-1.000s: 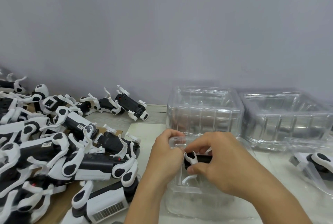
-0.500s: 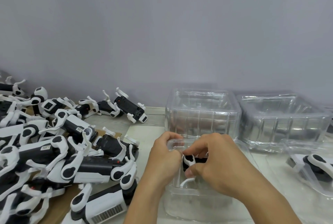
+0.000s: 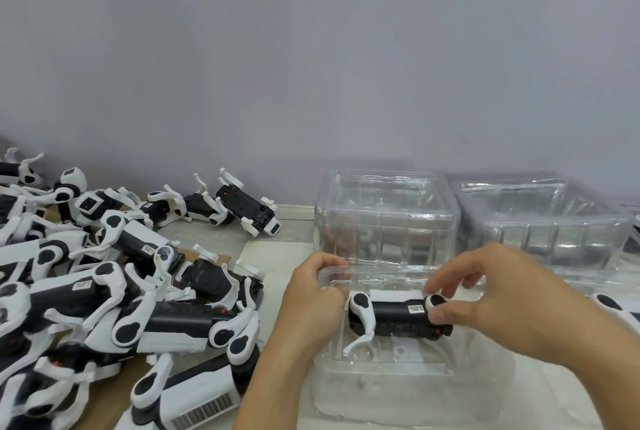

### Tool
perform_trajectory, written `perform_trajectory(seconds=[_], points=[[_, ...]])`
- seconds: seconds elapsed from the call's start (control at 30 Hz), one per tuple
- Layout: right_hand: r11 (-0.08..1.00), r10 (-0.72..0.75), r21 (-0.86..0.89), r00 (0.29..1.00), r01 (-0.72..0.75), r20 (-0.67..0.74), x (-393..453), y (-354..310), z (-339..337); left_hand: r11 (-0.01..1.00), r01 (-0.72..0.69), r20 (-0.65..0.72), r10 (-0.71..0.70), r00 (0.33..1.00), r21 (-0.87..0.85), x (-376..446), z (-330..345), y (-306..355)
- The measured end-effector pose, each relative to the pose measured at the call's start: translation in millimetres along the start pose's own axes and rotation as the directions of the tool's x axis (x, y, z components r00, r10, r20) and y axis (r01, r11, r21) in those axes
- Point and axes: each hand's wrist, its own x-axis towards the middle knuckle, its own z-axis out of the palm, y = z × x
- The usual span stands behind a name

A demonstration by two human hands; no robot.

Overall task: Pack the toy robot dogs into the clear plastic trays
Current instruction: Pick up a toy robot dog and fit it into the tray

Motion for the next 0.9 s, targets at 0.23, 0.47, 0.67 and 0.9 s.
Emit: perform_trajectory(seconds=[0.23,0.47,0.67,0.9], points=[[0.997,0.028,-0.076,1.000,-0.028,-0.004,4,-3,8,0.999,-0.026,0.016,0.026,1.000,0.028,0,-2,-2],[0.997,0.064,-0.037,0.995,-0.067,-0.071,6,-6,11,0.999,-0.036,0.015,0.036,0.999,0.035,0,-2,-2],[0.997,0.081,-0.014,0.994,-0.082,-0.067,7,-6,11,0.999,-0.039,0.003,0.039,0.999,0.033,-1,-1,0],[0.998,0.059,-0.013,0.998,-0.060,-0.034,5,-5,9,0.999,-0.041,0.003,0.041,0.999,0.036,-2,-1,1]])
